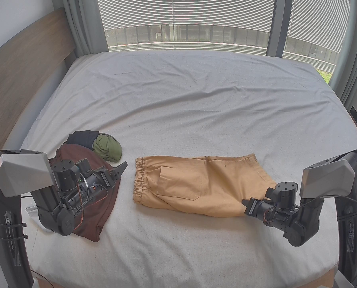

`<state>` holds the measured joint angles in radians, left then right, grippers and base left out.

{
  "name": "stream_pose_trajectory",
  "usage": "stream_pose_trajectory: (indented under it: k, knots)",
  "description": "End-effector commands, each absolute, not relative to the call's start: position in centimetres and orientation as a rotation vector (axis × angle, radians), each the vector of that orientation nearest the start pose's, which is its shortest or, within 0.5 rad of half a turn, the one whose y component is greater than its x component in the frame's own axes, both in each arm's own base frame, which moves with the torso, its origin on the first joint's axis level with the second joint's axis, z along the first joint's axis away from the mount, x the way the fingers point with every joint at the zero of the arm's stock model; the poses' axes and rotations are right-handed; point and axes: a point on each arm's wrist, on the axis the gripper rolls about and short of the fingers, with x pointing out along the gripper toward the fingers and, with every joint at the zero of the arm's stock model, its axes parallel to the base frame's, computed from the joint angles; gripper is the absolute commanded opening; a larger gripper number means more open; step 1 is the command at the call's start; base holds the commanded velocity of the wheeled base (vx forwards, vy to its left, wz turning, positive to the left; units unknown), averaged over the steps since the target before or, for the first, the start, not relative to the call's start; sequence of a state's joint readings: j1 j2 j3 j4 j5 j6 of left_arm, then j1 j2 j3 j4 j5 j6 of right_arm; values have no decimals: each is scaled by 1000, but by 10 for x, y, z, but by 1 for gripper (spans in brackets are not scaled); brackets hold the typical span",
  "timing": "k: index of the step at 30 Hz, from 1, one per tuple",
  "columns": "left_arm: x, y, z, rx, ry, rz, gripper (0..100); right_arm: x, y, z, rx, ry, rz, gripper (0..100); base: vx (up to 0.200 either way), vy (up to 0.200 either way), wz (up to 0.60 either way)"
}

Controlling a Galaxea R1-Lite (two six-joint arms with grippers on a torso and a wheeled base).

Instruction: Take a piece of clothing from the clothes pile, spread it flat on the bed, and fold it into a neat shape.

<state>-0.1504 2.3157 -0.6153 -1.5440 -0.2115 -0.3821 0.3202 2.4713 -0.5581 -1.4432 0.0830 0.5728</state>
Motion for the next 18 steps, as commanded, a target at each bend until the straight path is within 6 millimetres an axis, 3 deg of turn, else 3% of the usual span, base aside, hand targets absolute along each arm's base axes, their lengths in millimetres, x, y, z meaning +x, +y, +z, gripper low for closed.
stream_pose_trajectory:
  k: [1,5,16,17,18]
  knots:
    - [352,-58,21,-383,226,-326,100,290,98,-45,469,599,237,0,0,0,0]
    - [351,-59,21,-383,228,-328,100,276,93,-51,440,653,223,0,0,0,0]
    - [344,-70,15,-421,274,-354,100,282,95,-56,448,648,228,0,0,0,0]
    - [343,-72,14,-435,283,-365,100,282,96,-56,447,646,232,100,0,0,0]
    - [342,-74,14,-446,290,-372,100,281,96,-56,446,649,233,100,0,0,0]
